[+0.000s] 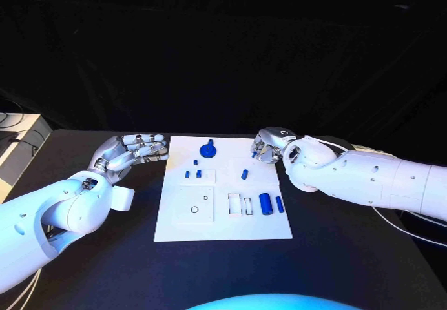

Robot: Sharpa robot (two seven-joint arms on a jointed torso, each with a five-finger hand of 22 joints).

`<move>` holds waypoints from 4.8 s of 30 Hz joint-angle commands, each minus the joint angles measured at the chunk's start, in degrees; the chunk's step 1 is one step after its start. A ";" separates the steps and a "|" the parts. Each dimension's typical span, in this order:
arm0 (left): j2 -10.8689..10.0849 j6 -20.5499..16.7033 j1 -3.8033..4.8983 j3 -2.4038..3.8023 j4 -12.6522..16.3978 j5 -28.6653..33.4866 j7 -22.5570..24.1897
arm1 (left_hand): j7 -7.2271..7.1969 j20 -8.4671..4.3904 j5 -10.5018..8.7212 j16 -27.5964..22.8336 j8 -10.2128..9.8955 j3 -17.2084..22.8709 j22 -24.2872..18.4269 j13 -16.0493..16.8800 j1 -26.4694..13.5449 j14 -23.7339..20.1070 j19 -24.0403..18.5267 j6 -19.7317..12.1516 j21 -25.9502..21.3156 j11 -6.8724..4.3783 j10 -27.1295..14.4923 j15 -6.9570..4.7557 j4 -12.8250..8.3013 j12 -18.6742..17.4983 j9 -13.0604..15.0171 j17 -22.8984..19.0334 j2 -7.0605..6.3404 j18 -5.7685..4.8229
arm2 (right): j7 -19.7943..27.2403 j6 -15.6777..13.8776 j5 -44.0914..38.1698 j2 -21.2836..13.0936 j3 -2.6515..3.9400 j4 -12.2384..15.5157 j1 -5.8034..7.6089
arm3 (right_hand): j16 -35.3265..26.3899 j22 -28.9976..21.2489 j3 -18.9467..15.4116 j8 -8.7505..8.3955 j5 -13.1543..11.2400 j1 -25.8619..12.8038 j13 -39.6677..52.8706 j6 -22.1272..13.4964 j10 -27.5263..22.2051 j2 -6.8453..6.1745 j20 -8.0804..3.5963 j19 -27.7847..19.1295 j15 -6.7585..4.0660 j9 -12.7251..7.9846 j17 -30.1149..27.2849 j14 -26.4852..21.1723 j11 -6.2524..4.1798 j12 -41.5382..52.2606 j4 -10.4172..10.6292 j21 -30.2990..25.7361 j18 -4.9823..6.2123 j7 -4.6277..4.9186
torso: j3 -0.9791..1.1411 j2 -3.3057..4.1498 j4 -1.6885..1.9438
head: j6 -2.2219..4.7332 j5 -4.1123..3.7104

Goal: Assemble the parts on the task board

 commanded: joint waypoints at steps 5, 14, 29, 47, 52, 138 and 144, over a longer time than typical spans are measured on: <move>0.10 -0.10 -0.03 0.05 -0.35 -0.06 0.90 | 0.28 -0.21 0.13 -0.24 -0.01 0.32 0.08 -0.04 -0.65 -0.35 0.10 0.24 0.21 -0.16 -0.23 -0.21 0.11 -0.12 0.04 -0.09 0.07 0.93 | 0.98 -3.40 2.12 -1.98 0.38 4.06 1.09 | 0.43 4.82 0.00 0.19 0.26 -0.02 0.07 0.61 1.11 0.32 -0.08 1.40 -0.28 1.42 -0.09 -0.11 -0.55 0.17 -0.29 -2.58 0.21 -0.12 | -0.10 -0.02 0.00 | 0.19 0.17; 0.55 -1.44 -0.09 0.04 -0.52 -0.26 0.38 | 0.32 -0.18 0.11 -0.23 0.00 0.30 0.09 -0.04 -0.90 -0.47 0.21 0.39 0.26 -0.22 0.06 -0.18 0.33 -0.11 0.05 -0.10 -0.07 1.00 | 0.88 -0.84 -2.16 -0.14 0.20 9.14 0.66 | 0.60 5.90 0.06 0.19 0.24 0.07 0.06 0.62 1.15 0.32 -0.07 2.05 -0.28 1.43 -0.11 -0.09 -0.56 0.17 -0.37 -3.63 0.16 -0.13 | -0.09 0.00 0.16 | 0.83 1.16; 1.38 -2.25 -0.18 0.04 -1.01 -0.31 0.20 | 0.39 0.05 0.11 -0.24 -0.01 -0.51 -0.06 -0.02 -1.43 -0.88 0.17 0.39 0.09 -0.23 0.17 -0.04 1.28 -0.11 0.04 -0.13 -0.41 1.02 | -4.95 5.12 -12.10 6.21 -1.05 12.39 -1.89 | 0.50 5.83 0.36 0.20 1.44 -0.09 0.06 0.64 1.13 0.19 -0.09 2.17 -0.28 1.39 -0.28 -0.11 -0.53 0.17 -0.60 -4.38 0.24 -0.12 | -0.07 0.03 0.42 | 0.78 4.93; 1.90 -2.97 -0.18 0.04 -1.75 0.09 0.18 | 0.32 1.64 -0.18 0.01 0.00 -8.89 -0.54 0.01 0.03 -4.25 -5.29 0.42 -0.53 -0.21 0.62 0.83 5.35 -0.02 0.05 -0.40 0.71 -0.26 | -6.39 7.24 -14.25 8.87 -1.43 12.69 -4.33 | 0.40 5.73 0.52 0.18 1.35 -0.19 0.05 0.60 1.04 0.20 -0.07 2.14 -0.26 1.36 -0.43 -0.11 -0.50 0.17 -0.74 -4.94 0.32 -0.05 | 0.05 0.05 0.14 | 0.65 8.16; 1.94 -2.97 -0.18 0.04 -1.87 0.11 0.19 | 0.32 1.68 -0.18 0.00 -0.01 -9.34 -0.48 0.00 0.13 -4.38 -5.38 0.41 -0.43 -0.19 0.60 0.87 5.55 -0.02 0.05 -0.41 0.89 -0.18 | -6.45 7.22 -14.84 8.75 -1.45 13.23 -4.50 | 0.44 5.79 0.63 0.20 1.32 -0.28 0.05 0.66 1.11 0.21 -0.08 2.26 -0.27 1.35 -0.52 -0.07 -0.50 0.17 -0.93 -4.89 0.30 -0.04 | -0.02 0.04 0.21 | 0.32 8.27; 1.85 -2.49 -0.18 0.03 -2.15 0.38 0.41 | 0.33 1.82 -0.16 -0.06 -0.01 -9.88 -0.47 -0.01 0.74 -4.76 -4.99 -0.12 -0.36 -0.13 0.45 1.01 5.63 -0.02 0.05 -0.41 1.43 0.36 | 7.17 6.01 1.64 -3.72 -0.24 10.08 -0.46 | -3.65 3.12 -18.15 -0.04 1.95 4.01 0.01 -8.38 -8.12 -5.51 1.51 3.83 1.30 -1.65 -0.06 0.16 1.81 0.41 5.30 -27.31 2.69 0.05 | 0.08 -0.11 -0.26 | -0.78 6.93; 1.99 -2.53 -0.18 0.03 -2.18 0.38 0.32 | 0.91 1.88 -0.13 -0.06 -0.01 -9.85 -0.49 0.00 0.82 -4.94 -4.99 -0.82 -0.41 0.06 0.01 1.09 5.57 -0.02 0.04 -0.41 1.34 0.39 | 6.27 8.99 0.51 -2.80 -0.36 8.64 -0.40 | -3.53 3.07 -18.09 0.02 0.68 4.22 0.00 -8.51 -8.87 -5.22 1.62 3.92 1.45 -1.61 0.02 0.13 2.03 0.41 5.23 -27.67 2.84 0.39 | -0.03 -0.13 0.02 | -0.92 6.92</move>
